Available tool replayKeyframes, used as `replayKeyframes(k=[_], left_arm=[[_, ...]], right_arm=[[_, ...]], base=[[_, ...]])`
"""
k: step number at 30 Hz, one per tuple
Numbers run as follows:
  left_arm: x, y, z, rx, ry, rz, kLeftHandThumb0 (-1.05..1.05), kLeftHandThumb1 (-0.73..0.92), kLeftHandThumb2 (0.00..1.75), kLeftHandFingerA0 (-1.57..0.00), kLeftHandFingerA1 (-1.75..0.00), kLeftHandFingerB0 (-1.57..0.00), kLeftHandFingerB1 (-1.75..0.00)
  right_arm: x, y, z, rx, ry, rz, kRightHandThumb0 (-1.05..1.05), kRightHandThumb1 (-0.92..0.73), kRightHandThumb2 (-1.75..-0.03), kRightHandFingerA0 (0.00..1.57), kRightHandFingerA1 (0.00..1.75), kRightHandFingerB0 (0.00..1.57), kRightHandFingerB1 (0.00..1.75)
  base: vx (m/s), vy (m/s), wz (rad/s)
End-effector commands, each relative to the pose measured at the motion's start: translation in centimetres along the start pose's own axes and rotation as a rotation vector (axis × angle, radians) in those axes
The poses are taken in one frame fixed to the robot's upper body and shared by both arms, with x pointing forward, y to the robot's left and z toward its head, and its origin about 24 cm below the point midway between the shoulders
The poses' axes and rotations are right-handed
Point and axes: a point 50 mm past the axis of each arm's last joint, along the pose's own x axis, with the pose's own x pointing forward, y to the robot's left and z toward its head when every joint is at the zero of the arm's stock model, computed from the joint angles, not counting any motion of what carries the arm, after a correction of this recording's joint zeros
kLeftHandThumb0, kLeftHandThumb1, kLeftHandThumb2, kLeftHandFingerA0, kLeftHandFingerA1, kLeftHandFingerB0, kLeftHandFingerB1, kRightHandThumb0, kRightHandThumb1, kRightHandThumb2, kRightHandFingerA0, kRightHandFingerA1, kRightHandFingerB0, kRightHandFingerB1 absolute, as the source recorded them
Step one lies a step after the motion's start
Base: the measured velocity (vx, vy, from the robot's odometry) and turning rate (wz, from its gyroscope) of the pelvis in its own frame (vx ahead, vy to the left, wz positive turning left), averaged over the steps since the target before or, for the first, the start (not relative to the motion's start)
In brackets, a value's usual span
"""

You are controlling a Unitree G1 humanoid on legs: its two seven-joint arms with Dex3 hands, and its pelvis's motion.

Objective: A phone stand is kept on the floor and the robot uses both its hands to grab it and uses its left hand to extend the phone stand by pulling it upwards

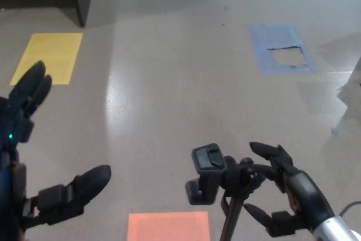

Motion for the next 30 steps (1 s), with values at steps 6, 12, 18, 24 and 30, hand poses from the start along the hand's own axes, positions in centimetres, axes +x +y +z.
replayKeyframes(k=[6,12,18,24,30], left_arm=[[-1.9,-2.2,1.5,0.201,-0.083,-0.377,-0.65,0.33,0.84,0.00,-0.26,0.00,-0.23],[-4.3,-2.1,0.7,0.241,0.031,-0.494,-0.80,0.43,0.88,0.00,0.00,-0.01,-0.07],[-6.1,-2.3,0.2,0.226,0.105,-0.501,-0.85,0.45,0.90,0.00,0.00,0.00,-0.05],[-7.2,-2.5,0.0,0.209,0.150,-0.529,-0.89,0.48,0.92,0.00,0.00,0.00,-0.05],[-8.5,-2.8,-1.0,0.233,0.216,-0.572,-1.01,0.54,0.68,0.00,0.00,0.00,-0.17]], right_arm=[[1.4,0.6,1.0,0.020,-0.008,0.001,-0.41,0.01,-0.81,0.16,0.63,0.17,0.65],[1.6,-0.4,0.8,-0.006,0.027,-0.044,-0.40,0.02,-0.81,0.18,0.65,0.20,0.67],[1.6,-1.1,0.7,-0.015,0.035,-0.051,-0.41,0.00,-0.82,0.13,0.63,0.16,0.65],[1.8,-1.0,0.7,-0.026,0.038,-0.047,-0.41,-0.01,-0.83,0.15,0.63,0.18,0.66],[2.0,-0.7,0.8,-0.047,0.043,-0.038,-1.05,-0.49,-0.97,0.17,0.81,0.05,0.61]], base=[[0.00,0.000,0.00],[0.00,0.000,0.00],[0.00,0.000,0.00],[0.00,0.000,0.00],[0.00,0.000,0.00]])
